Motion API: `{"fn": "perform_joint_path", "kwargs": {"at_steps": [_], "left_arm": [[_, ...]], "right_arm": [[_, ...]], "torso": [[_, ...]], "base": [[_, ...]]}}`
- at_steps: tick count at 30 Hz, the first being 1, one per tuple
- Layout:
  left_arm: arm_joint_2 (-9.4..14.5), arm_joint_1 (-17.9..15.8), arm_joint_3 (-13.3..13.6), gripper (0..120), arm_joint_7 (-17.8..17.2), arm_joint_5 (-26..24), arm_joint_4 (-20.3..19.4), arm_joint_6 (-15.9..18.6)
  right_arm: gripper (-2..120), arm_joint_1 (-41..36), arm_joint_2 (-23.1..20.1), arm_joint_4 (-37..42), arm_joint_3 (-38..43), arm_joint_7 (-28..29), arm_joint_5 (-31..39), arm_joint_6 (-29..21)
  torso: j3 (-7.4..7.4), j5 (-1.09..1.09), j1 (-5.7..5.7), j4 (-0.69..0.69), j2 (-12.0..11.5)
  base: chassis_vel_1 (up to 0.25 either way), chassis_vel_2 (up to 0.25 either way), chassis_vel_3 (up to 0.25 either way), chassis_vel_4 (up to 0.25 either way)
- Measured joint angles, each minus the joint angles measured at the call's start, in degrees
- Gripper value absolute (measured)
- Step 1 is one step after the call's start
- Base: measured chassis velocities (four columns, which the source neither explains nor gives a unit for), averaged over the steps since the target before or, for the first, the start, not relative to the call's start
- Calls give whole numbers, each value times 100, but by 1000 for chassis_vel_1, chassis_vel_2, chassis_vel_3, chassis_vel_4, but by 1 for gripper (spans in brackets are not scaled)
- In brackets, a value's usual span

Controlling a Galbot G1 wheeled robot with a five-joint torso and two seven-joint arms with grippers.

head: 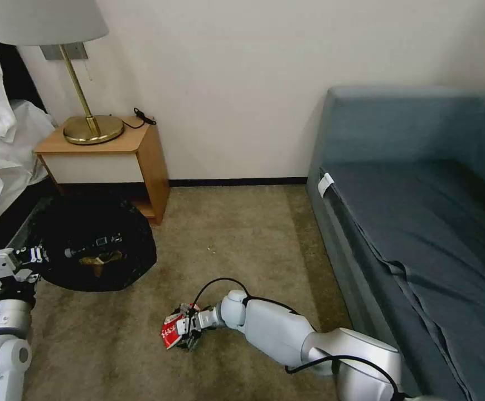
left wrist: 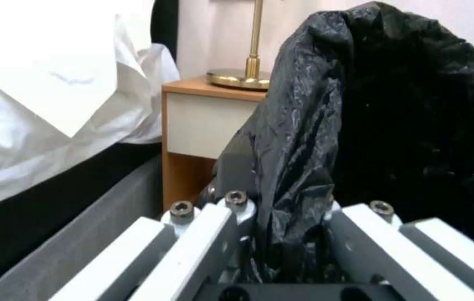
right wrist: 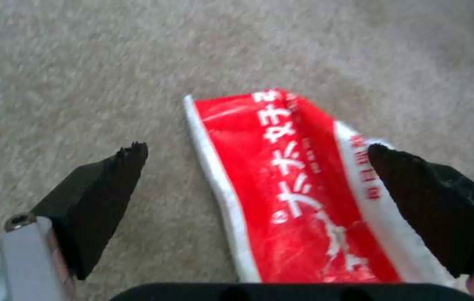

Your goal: Pick up the trash bin, then pick up the garbage on the floor and place it into the trash bin.

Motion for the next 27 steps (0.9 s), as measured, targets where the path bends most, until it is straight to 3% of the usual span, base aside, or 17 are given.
{"fn": "perform_joint_path", "kwargs": {"at_steps": [9,18,27], "left_arm": [[-154,140,-104,4,4,47,-170,-6],[-349,192,-37,4,8,132,-335,-15],[-860,399,128,4,-12,456,-763,-86]], "right_arm": [[100,56,0,34,-56,264,-28,-32],[100,133,0,51,-91,498,-47,-92],[96,133,-1,17,139,397,-157,-85]], "torso": [[0,0,0,1,0],[0,0,0,1,0],[0,0,0,0,0]], "base": [[0,0,0,0],[0,0,0,0],[0,0,0,0]]}}
